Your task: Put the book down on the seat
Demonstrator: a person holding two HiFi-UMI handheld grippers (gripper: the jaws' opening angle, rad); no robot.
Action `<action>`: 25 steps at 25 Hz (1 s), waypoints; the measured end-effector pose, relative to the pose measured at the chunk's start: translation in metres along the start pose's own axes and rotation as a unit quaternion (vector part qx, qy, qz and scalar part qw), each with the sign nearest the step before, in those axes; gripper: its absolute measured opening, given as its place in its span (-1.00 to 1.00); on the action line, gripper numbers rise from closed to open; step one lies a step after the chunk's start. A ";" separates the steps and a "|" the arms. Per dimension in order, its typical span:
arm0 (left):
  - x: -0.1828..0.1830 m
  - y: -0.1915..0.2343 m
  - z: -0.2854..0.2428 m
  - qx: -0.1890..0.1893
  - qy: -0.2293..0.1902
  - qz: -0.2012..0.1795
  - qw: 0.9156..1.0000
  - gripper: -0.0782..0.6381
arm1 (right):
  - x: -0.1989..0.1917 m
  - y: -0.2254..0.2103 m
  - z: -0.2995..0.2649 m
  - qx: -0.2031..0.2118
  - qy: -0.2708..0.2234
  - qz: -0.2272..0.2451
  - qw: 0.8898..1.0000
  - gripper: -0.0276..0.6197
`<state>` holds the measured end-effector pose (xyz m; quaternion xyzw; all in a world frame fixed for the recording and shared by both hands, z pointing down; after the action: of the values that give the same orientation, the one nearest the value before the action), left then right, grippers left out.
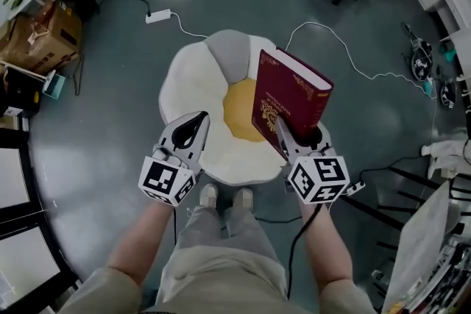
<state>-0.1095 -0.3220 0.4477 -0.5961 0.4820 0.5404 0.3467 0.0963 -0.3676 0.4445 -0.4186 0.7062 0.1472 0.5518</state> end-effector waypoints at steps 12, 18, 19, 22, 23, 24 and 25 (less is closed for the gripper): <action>-0.204 0.032 -0.109 -0.023 0.064 0.048 0.997 -0.77 | -0.179 -0.092 -0.150 -0.011 0.109 0.009 0.994 -0.21; -0.318 0.045 -0.143 -0.012 0.096 0.061 0.993 -0.77 | -0.279 -0.115 -0.215 -0.001 0.156 0.005 0.988 -0.21; -0.337 0.047 -0.148 -0.009 0.103 0.056 0.993 -0.77 | -0.296 -0.118 -0.224 -0.001 0.163 0.010 0.987 -0.21; -0.389 0.048 -0.162 -0.003 0.115 0.063 0.991 -0.77 | -0.346 -0.132 -0.249 -0.006 0.181 0.020 0.983 -0.21; -0.403 0.046 -0.166 -0.003 0.116 0.066 0.991 -0.77 | -0.362 -0.138 -0.255 -0.009 0.189 0.021 0.982 -0.21; -0.417 0.045 -0.169 -0.003 0.118 0.069 0.991 -0.77 | -0.379 -0.144 -0.261 -0.012 0.198 0.021 0.980 -0.21; -0.430 0.044 -0.173 -0.003 0.121 0.072 0.990 -0.77 | -0.395 -0.149 -0.267 -0.015 0.208 0.024 0.978 -0.21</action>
<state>-0.0769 -0.4102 0.9039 -0.6221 0.5603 0.4891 0.2447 0.0498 -0.4677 0.9315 -0.4313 0.8129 0.0806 0.3829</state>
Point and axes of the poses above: the fingertips, and each gripper's own axes: z backward along the fingers, y to its left, x out of its top, the point moved 3 cm from there along z, backward along the fingers, and after that the axes turned 10 degrees about x, right-handed, at the moved point
